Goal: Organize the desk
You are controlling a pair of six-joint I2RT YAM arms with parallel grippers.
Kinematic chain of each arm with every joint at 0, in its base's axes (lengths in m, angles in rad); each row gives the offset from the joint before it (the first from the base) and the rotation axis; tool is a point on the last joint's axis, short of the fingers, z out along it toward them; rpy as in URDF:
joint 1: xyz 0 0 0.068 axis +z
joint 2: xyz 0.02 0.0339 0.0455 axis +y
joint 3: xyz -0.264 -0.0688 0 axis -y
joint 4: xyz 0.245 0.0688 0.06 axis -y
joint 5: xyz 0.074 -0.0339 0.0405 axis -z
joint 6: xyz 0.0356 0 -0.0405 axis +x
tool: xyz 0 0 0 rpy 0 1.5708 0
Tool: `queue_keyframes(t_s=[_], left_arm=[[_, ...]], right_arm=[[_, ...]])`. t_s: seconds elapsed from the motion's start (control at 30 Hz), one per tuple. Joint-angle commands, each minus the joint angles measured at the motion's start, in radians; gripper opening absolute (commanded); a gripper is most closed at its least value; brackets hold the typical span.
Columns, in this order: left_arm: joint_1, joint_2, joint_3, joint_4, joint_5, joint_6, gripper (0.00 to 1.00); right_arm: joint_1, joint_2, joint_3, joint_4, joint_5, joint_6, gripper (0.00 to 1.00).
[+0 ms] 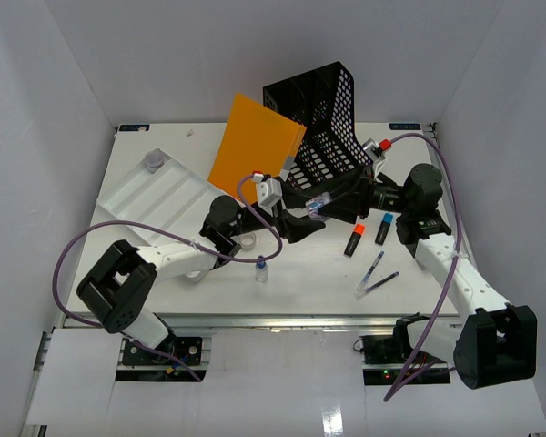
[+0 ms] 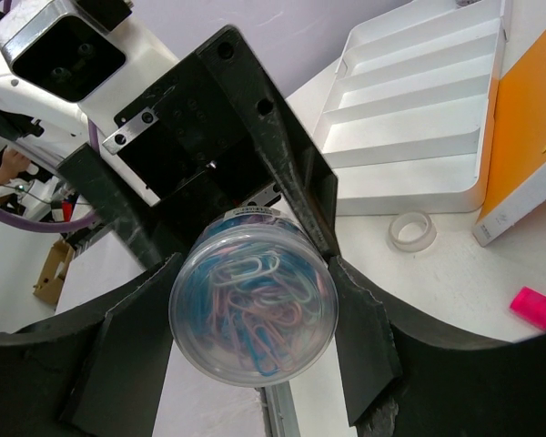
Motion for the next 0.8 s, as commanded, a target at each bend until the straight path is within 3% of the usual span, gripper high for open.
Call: queue_keyframes(t_s=[0.0, 0.17, 0.23, 0.27, 0.33, 0.43, 0.5, 0.6, 0.77], left_arm=[[-0.005, 0.003, 0.043, -0.011, -0.011, 0.0, 0.65], [-0.005, 0.011, 0.053, -0.021, 0.008, -0.008, 0.34], [-0.005, 0.009, 0.053, -0.024, 0.013, -0.013, 0.18], [-0.005, 0.007, 0.051, -0.025, 0.013, -0.016, 0.13], [-0.003, 0.001, 0.044, -0.032, 0.01, -0.021, 0.01], [0.002, -0.036, 0.023, -0.055, -0.016, -0.026, 0.0], [0.012, -0.061, 0.004, -0.11, -0.024, -0.032, 0.0], [0.027, -0.112, -0.037, -0.186, -0.038, -0.036, 0.0], [0.087, -0.225, -0.127, -0.287, -0.078, -0.067, 0.0]], right_arm=[[0.009, -0.009, 0.045, 0.031, 0.009, -0.013, 0.08], [0.009, -0.011, 0.044, 0.031, 0.009, -0.015, 0.1], [0.009, -0.012, 0.044, 0.027, 0.006, -0.024, 0.25], [0.009, -0.014, 0.044, 0.022, 0.003, -0.03, 0.38], [0.009, -0.018, 0.043, 0.001, 0.003, -0.053, 0.76], [0.009, -0.029, 0.061, -0.092, 0.016, -0.152, 0.95], [0.001, -0.048, 0.079, -0.162, 0.039, -0.257, 0.99], [-0.034, -0.077, 0.074, -0.207, 0.008, -0.342, 0.91], [-0.096, -0.116, 0.062, -0.207, -0.028, -0.388, 0.9]])
